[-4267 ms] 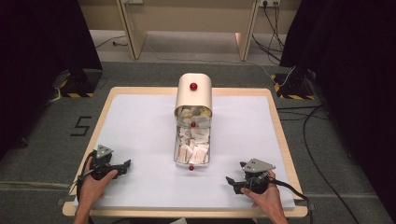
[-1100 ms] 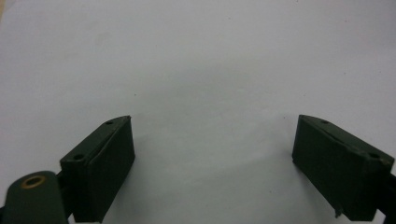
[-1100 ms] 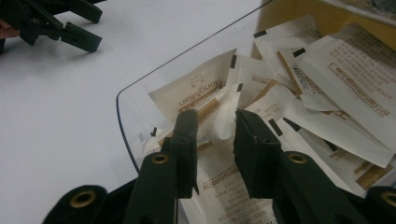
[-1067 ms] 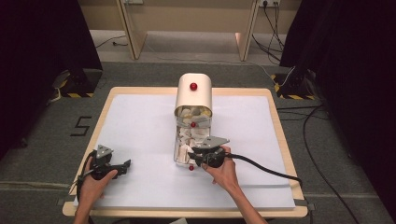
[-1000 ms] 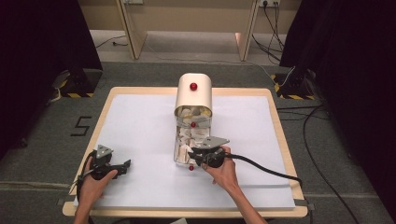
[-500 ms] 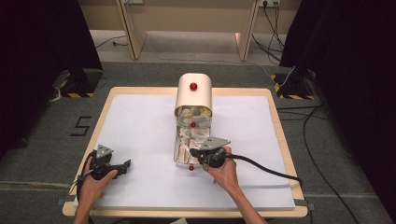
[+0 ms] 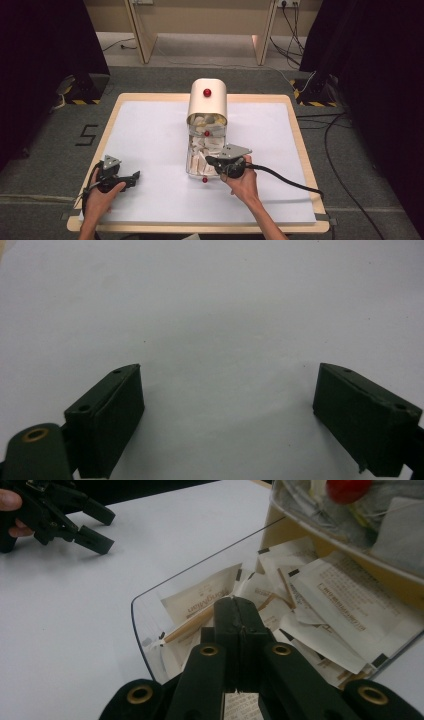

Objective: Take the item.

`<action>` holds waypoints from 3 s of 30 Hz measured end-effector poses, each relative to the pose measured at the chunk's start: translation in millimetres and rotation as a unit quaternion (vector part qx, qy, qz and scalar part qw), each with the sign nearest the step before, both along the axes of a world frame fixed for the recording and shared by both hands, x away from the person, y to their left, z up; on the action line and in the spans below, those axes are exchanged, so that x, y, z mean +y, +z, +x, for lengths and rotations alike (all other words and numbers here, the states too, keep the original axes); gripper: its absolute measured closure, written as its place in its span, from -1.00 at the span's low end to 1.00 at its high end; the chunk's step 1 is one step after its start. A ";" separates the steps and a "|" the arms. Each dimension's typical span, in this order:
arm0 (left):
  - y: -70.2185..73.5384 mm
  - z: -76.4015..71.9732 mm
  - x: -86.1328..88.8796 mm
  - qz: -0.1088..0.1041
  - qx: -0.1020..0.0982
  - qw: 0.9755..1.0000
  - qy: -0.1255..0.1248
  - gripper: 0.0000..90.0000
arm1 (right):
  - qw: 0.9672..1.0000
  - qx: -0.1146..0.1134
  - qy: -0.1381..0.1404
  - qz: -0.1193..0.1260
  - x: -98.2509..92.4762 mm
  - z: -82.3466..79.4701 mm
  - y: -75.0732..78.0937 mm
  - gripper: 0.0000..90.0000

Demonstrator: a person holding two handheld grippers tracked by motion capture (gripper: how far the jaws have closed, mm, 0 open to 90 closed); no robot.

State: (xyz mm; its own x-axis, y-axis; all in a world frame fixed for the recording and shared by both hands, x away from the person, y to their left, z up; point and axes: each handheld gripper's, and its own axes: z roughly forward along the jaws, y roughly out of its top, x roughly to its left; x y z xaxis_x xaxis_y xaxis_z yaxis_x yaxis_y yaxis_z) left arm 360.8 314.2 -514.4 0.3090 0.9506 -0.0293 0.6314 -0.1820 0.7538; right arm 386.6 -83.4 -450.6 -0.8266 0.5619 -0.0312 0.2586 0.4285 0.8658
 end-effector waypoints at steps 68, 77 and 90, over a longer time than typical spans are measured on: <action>0.0 0.0 0.1 0.000 0.000 1.000 0.000 -0.73 | 0.994 -0.057 -0.060 0.073 -65.2 -12.9 55.2 1.00; 0.0 0.0 0.1 0.000 0.000 1.000 0.000 -0.73 | 0.992 -0.064 -0.076 0.080 -80.2 -14.4 60.0 1.00; 0.0 0.0 0.1 0.000 0.000 1.000 0.000 -0.73 | 0.990 -0.064 -0.091 0.085 -92.9 -15.1 61.0 1.00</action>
